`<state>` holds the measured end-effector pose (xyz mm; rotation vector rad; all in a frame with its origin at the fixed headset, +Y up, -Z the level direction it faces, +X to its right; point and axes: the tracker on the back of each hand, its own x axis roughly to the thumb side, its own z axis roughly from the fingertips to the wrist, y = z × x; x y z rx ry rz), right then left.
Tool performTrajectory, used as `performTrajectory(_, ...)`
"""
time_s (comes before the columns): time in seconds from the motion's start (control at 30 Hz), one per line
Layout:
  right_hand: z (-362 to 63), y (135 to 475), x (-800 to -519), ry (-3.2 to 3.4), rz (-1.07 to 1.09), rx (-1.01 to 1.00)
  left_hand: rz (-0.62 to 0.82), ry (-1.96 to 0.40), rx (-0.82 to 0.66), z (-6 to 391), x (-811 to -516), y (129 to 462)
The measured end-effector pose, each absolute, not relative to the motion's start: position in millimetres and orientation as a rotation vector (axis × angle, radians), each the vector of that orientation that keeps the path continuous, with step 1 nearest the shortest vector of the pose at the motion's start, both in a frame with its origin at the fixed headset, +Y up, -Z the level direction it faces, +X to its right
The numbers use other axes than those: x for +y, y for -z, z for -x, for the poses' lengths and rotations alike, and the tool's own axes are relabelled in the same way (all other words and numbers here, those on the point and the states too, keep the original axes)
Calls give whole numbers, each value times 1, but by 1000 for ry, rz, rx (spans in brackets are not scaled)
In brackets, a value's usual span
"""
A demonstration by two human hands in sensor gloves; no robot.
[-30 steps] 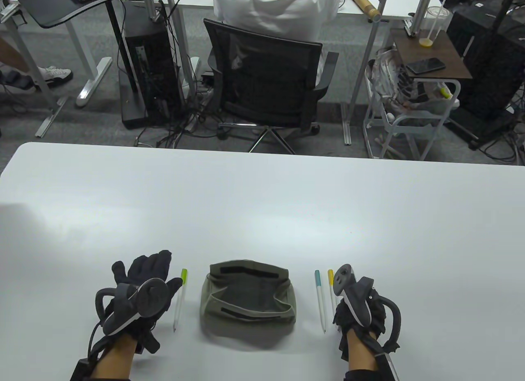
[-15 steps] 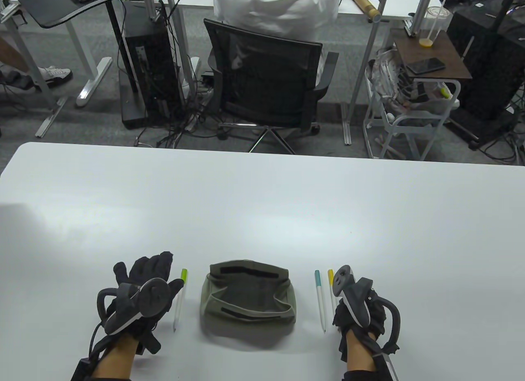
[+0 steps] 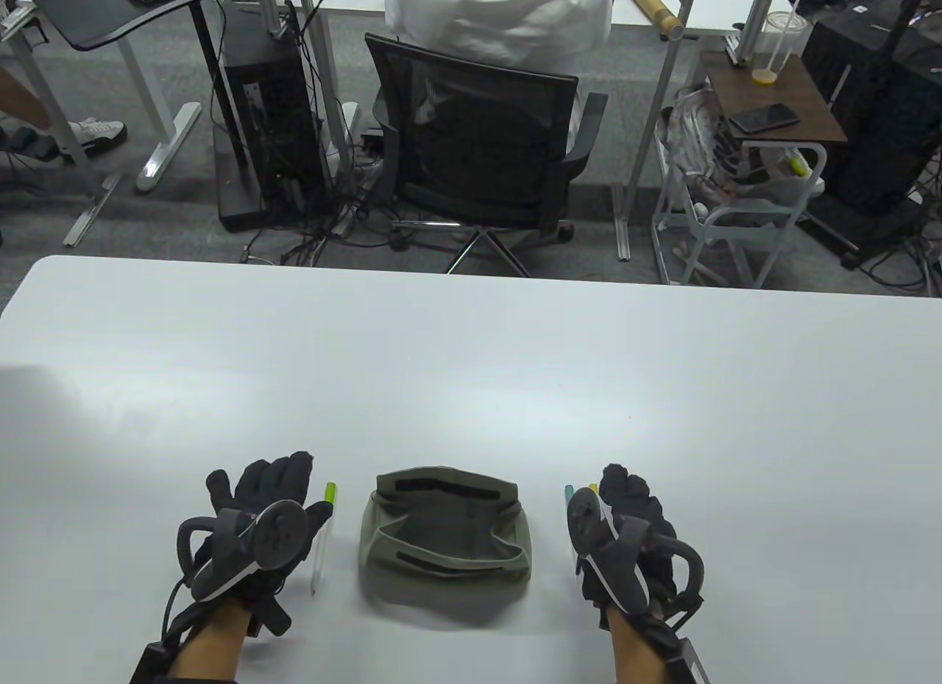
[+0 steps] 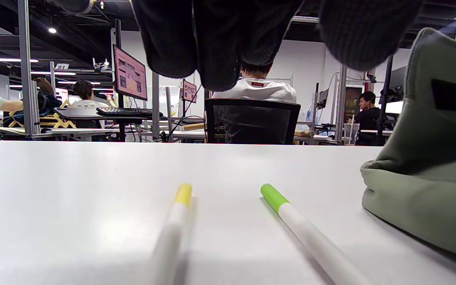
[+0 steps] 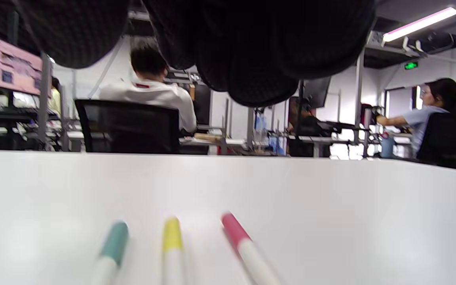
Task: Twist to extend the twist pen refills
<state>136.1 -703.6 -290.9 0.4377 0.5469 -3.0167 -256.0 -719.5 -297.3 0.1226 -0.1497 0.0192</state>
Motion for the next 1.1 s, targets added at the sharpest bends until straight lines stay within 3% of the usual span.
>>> performTrajectory(0.23, -125, 287, -701, 3094, -240, 481, -109, -2, -172, 249, -716, 296)
performTrajectory(0.4, -125, 291, -683, 3259, -118, 225, -114, 36, -211, 244, -701, 296)
performTrajectory(0.47, -134, 295, -677, 3259, -136, 286, -119, 50, -205, 250, -694, 300)
performTrajectory(0.63, -201, 311, -668, 3104, -468, 289, -57, 64, -61, 310, -696, 315)
performTrajectory(0.77, -253, 316, -701, 3190, -734, 152, -35, 80, 12, 348, -719, 312)
performTrajectory(0.83, -267, 320, -716, 3146, -821, 57, 72, 93, 58, 364, -728, 317)
performTrajectory(0.9, -273, 320, -723, 3089, -865, -41, 58, 46, 92, 375, -732, 319)
performTrajectory(1.1, -273, 320, -724, 3113, -840, -3, 80, 10, 118, 380, -739, 319)
